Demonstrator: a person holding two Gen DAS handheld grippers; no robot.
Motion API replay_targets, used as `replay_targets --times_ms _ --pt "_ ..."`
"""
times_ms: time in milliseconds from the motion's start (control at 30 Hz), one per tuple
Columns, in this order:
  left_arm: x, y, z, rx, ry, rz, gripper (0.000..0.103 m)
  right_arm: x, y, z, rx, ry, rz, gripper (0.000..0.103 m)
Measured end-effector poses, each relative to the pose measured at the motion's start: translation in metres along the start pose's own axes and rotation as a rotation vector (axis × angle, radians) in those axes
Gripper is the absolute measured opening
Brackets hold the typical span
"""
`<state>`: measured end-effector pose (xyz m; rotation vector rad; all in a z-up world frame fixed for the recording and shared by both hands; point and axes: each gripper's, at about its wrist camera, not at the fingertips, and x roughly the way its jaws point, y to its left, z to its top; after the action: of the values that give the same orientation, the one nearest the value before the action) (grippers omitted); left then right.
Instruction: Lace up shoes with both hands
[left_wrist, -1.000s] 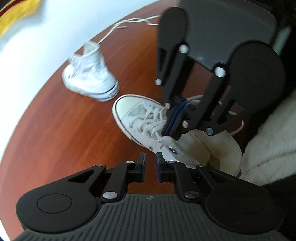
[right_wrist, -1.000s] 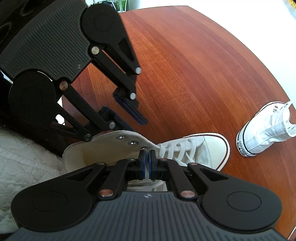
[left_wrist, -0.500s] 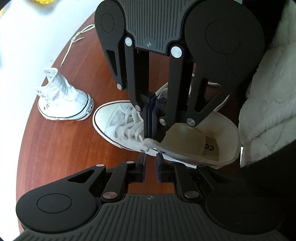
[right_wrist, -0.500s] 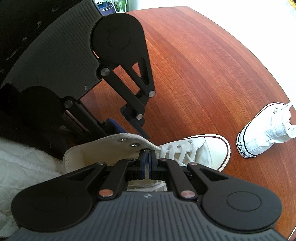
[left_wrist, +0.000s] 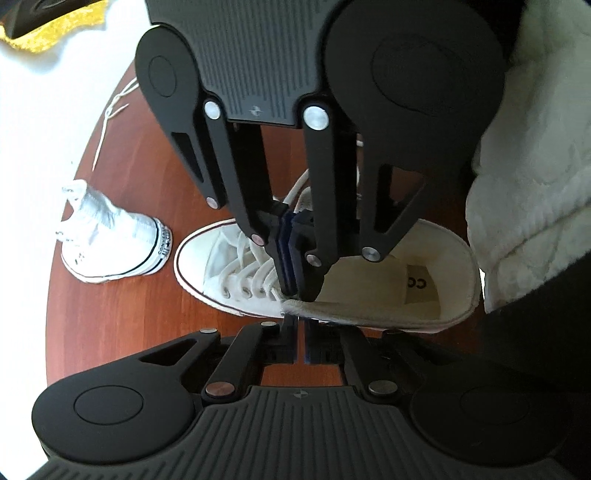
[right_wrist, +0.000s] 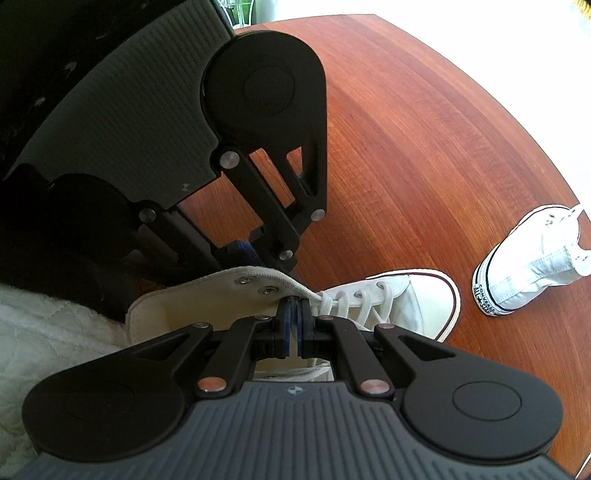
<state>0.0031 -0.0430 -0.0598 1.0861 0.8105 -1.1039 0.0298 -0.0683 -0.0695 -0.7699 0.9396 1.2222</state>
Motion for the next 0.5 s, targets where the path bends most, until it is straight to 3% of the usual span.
replay_targets --times_ms 367,400,433,500 --pt "-0.0024 -0.0004 -0.0018 -0.019 0.001 0.002 0.002 -0.0035 0.0015 -0.0007 0.001 -0.001 -0.017 0.007" --pt "-0.0032 -0.0002 -0.0027 -0.022 0.001 0.002 0.002 -0.0042 0.0022 -0.0009 0.003 0.002 -0.023 0.011" --pt "-0.0041 0.0000 -0.0035 -0.026 0.000 0.001 0.002 -0.0050 0.0028 -0.0011 0.005 0.004 -0.028 0.028" --pt "-0.0060 0.0007 -0.0071 -0.046 -0.001 0.001 0.002 -0.0080 0.0040 -0.0023 0.013 0.004 -0.022 0.033"
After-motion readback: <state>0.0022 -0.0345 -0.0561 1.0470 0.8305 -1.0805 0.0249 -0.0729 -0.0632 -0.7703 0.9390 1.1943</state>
